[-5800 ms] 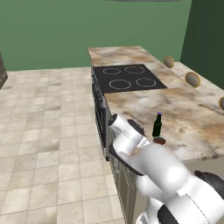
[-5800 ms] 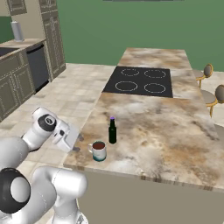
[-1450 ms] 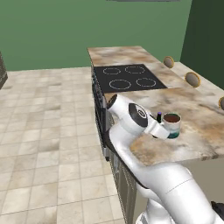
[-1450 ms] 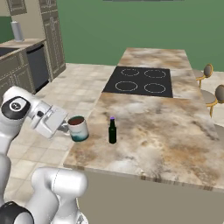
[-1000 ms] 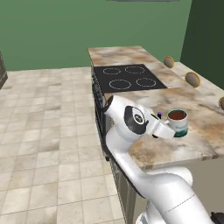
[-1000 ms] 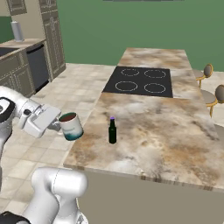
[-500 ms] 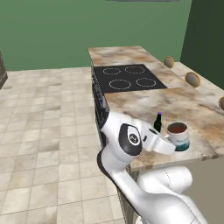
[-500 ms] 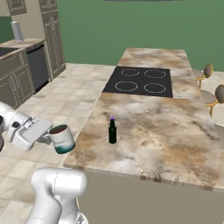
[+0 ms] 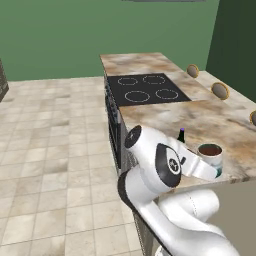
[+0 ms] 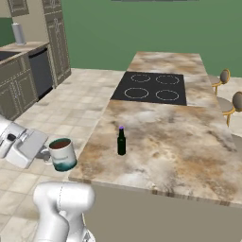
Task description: Place the microwavable item in the microwave. Then, close the microwave door and press the start button.
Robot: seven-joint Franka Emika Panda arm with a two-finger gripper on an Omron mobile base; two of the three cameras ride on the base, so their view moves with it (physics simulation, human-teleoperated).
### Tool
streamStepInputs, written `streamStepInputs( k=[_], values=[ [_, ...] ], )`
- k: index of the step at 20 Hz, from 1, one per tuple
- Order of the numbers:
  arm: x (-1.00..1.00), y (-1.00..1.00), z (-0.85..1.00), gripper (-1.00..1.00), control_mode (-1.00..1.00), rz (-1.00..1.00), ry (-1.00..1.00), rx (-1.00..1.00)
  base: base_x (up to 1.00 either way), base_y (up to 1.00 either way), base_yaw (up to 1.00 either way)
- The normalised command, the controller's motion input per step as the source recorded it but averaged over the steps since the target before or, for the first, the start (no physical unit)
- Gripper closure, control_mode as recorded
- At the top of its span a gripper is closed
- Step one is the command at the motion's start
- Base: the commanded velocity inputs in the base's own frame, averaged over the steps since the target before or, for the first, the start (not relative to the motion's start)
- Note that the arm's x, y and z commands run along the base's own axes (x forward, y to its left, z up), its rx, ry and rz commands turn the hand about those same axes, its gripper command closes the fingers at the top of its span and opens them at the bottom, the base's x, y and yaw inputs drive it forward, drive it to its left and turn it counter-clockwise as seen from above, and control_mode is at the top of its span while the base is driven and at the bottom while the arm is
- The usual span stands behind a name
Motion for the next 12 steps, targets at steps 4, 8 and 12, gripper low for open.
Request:
streamStepInputs(
  k=[4, 8, 12],
  values=[
    [-0.36, 0.0, 0.22, 1.0, -1.0, 0.27, 0.0, 0.13, 0.0, 0.0, 0.0],
    [-0.27, 0.0, 0.0, 1.0, -1.0, 0.23, 0.0, 0.03, 0.0, 0.0, 0.0],
    [-0.2, 0.04, 0.0, 1.0, 1.0, 0.12, -0.02, 0.0, -0.33, 0.12, 0.2]
  ],
)
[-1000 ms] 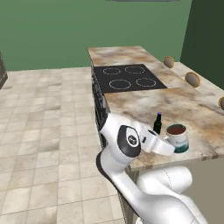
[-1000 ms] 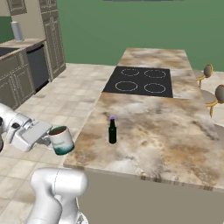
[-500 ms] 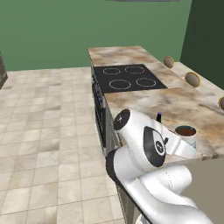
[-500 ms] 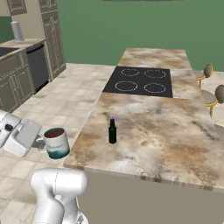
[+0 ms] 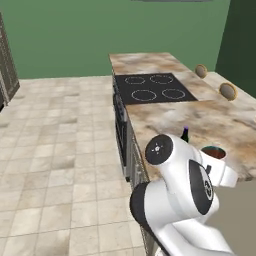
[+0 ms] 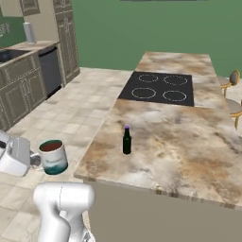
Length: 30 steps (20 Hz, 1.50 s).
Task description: Place the microwavable item in the microwave. Then, close the microwave door and press the start button.
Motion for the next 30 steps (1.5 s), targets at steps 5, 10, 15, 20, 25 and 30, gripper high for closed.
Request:
streamStepInputs(
  k=[5, 10, 15, 20, 25, 30],
  values=[
    [0.0, 0.0, 0.0, 1.0, 1.0, 0.0, 0.0, 0.0, -0.93, 0.22, 0.48],
    [0.0, 0.0, 0.0, 1.0, 1.0, 0.0, 0.0, 0.0, -0.79, 0.38, 0.54],
    [0.0, 0.0, 0.0, 1.0, 1.0, 0.0, 0.0, 0.0, -0.39, 0.57, 0.64],
    [0.0, 0.0, 0.0, 1.0, 1.0, 0.0, 0.0, 0.0, -0.14, 0.5, 0.68],
    [0.0, 0.0, 0.0, 1.0, 1.0, 0.0, 0.0, 0.0, 0.0, 0.43, 0.71],
    [0.0, 0.0, 0.0, 1.0, 1.0, 0.0, 0.0, 0.0, 0.0, 0.24, 0.71]
  ],
)
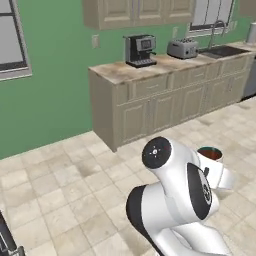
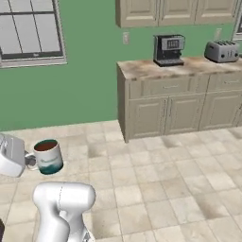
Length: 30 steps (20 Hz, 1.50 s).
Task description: Place the microwavable item in the microwave. Then, close the microwave door and press the start button.
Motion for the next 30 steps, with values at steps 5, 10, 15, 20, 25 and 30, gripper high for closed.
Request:
streamStepInputs(
  k=[5, 10, 15, 20, 25, 30],
  values=[
    [0.0, 0.0, 0.0, 1.0, 1.0, 0.0, 0.0, 0.0, 0.0, 0.03, 0.74],
    [0.0, 0.0, 0.0, 1.0, 1.0, 0.0, 0.0, 0.0, 0.0, 0.0, 0.76],
    [0.0, 0.0, 0.0, 1.0, 1.0, 0.0, 0.0, 0.0, 0.0, 0.0, 0.77],
    [0.0, 0.0, 0.0, 1.0, 1.0, 0.0, 0.0, 0.0, -0.02, -0.02, 0.75],
    [0.0, 0.0, 0.0, 1.0, 1.0, 0.0, 0.0, 0.0, -0.05, 0.0, 0.76],
    [0.0, 0.0, 0.0, 1.0, 1.0, 0.0, 0.0, 0.0, -0.3, 0.0, 0.78]
  ],
)
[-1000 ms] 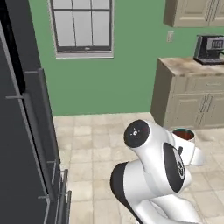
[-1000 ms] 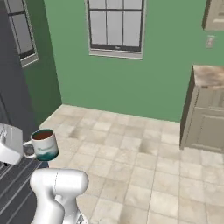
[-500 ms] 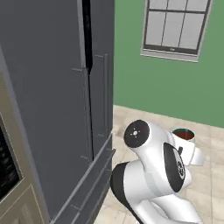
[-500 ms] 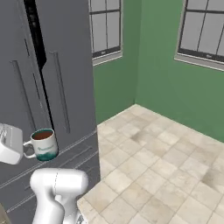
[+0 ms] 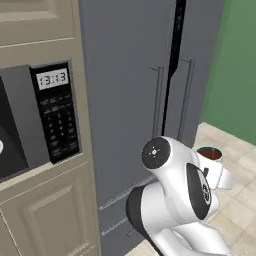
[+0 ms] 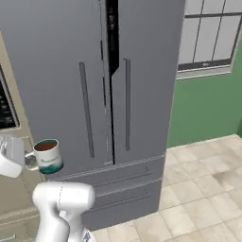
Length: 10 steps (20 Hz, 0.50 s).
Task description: Place the microwavable item in the microwave. Then, close the microwave door and press the start button.
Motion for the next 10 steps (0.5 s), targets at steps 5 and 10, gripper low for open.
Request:
streamStepInputs(
  k=[5, 10],
  values=[
    [0.0, 0.0, 0.0, 1.0, 1.0, 0.0, 0.0, 0.0, -0.36, 0.05, 0.79],
    [0.0, 0.0, 0.0, 1.0, 1.0, 0.0, 0.0, 0.0, -0.36, 0.04, 0.8]
  ],
)
